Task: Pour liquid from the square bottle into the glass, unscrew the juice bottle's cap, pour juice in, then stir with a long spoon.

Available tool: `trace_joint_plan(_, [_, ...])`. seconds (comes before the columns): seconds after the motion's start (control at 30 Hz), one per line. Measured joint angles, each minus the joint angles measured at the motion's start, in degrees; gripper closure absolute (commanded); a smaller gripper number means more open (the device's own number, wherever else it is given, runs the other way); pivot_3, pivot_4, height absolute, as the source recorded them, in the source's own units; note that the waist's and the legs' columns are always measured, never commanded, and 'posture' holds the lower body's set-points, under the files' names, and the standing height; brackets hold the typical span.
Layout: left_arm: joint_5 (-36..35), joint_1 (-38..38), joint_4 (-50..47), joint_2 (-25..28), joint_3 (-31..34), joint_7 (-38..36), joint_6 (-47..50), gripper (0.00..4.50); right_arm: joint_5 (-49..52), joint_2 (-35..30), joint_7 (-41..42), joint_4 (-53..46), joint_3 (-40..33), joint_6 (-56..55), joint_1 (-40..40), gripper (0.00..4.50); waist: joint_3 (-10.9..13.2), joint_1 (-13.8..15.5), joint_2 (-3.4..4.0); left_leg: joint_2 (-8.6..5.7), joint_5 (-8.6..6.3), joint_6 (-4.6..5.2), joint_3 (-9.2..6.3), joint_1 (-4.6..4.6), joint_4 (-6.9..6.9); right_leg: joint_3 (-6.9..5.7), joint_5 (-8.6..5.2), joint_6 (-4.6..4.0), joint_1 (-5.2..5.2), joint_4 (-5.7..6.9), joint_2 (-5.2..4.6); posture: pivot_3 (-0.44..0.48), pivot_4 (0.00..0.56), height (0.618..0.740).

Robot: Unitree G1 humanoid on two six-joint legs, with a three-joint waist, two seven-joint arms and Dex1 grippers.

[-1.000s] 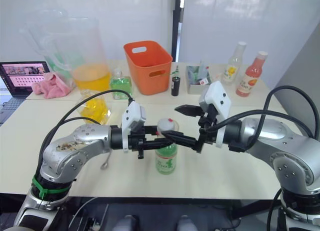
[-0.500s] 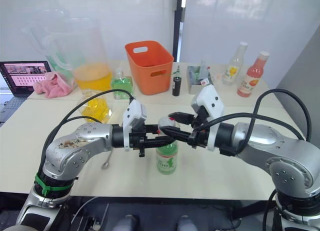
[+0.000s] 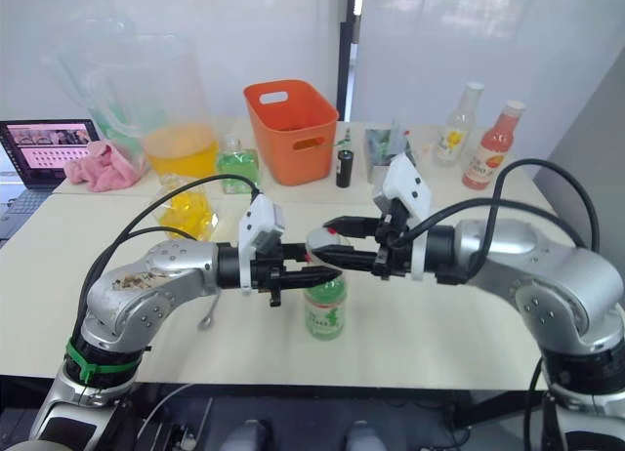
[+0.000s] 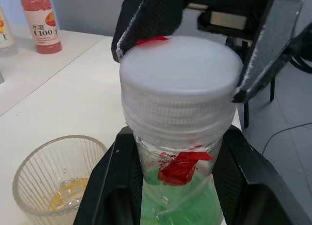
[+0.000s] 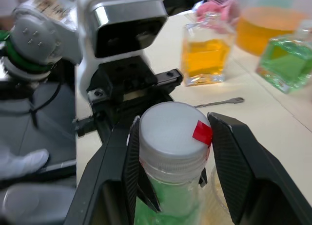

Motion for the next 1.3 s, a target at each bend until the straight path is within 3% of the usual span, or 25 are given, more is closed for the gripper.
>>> trace_joint_plan(0.2, [-0.2, 1.6, -3.2, 1.6, 0.2, 0.4, 0.0, 3.08, -10.2, 2.1, 23.3, 15.2, 8.1, -12.3, -9.1, 2.86, 0.0, -0.4, 0.0, 0.01, 0.0, 0.0, 0.01, 0.02, -0.05, 0.0, 0.01, 0.02, -0.03, 0.03, 0.02, 0.0, 0.15, 0.74])
trace_joint_plan(0.37, [-0.5, 2.1, -3.9, 2.3, 0.7, 0.7, 0.1, 3.08, -16.1, 6.6, 36.3, 27.7, 12.5, -20.1, -16.1, 2.86, 0.0, -0.8, 0.01, 0.01, 0.0, 0.0, -0.02, 0.02, -0.06, -0.03, 0.17, 0.3, -0.02, 0.06, 0.03, 0.0, 0.15, 0.74])
trace_joint_plan(0.43, [-0.5, 2.2, -3.9, 2.5, 1.0, 1.0, 0.2, 3.08, -16.7, 7.4, 38.2, 30.8, 14.1, -21.3, -18.4, 1.82, 0.0, -1.0, 0.01, 0.01, 0.0, 0.0, -0.03, 0.03, -0.07, -0.04, 0.18, 0.32, -0.03, 0.09, 0.03, 0.0, 0.15, 0.74])
trace_joint_plan(0.6, [-1.3, 2.1, -4.0, 2.4, 1.1, 1.5, 0.8, 3.08, -16.5, 7.6, 38.6, 32.6, 18.7, -22.6, -19.9, 0.21, 0.0, -1.2, 0.02, 0.01, 0.0, 0.0, -0.03, 0.01, -0.09, -0.04, 0.18, 0.34, -0.07, 0.13, 0.03, 0.0, 0.15, 0.74])
trace_joint_plan(0.77, [-2.1, 1.8, -4.4, 2.4, 1.2, 2.5, 1.7, 3.08, -14.5, 5.5, 38.6, 31.6, 16.7, -21.9, -19.7, 0.06, 0.0, -1.2, 0.02, 0.01, 0.0, 0.0, -0.03, 0.0, -0.1, -0.03, 0.19, 0.37, -0.07, 0.12, 0.03, 0.0, 0.15, 0.74])
trace_joint_plan(1.0, [-2.6, 1.4, -4.4, 2.3, 1.1, 3.1, 2.3, 3.08, -9.5, 2.8, 28.2, 18.0, 3.3, -13.5, -6.1, 0.06, 0.0, -0.9, 0.02, 0.01, -0.02, 0.03, -0.03, 0.0, -0.13, -0.01, 0.16, 0.37, -0.1, 0.17, 0.03, 0.0, 0.15, 0.74])
trace_joint_plan(1.3, [-2.6, 0.4, -2.5, 1.8, 0.6, 2.5, 2.1, 3.08, -1.3, 7.7, -1.5, -3.9, -9.0, -1.3, 9.0, 0.06, 0.0, -0.5, 0.01, 0.0, -0.02, 0.03, -0.01, 0.01, -0.02, 0.02, 0.11, 0.32, -0.09, 0.24, 0.03, 0.0, 0.15, 0.74])
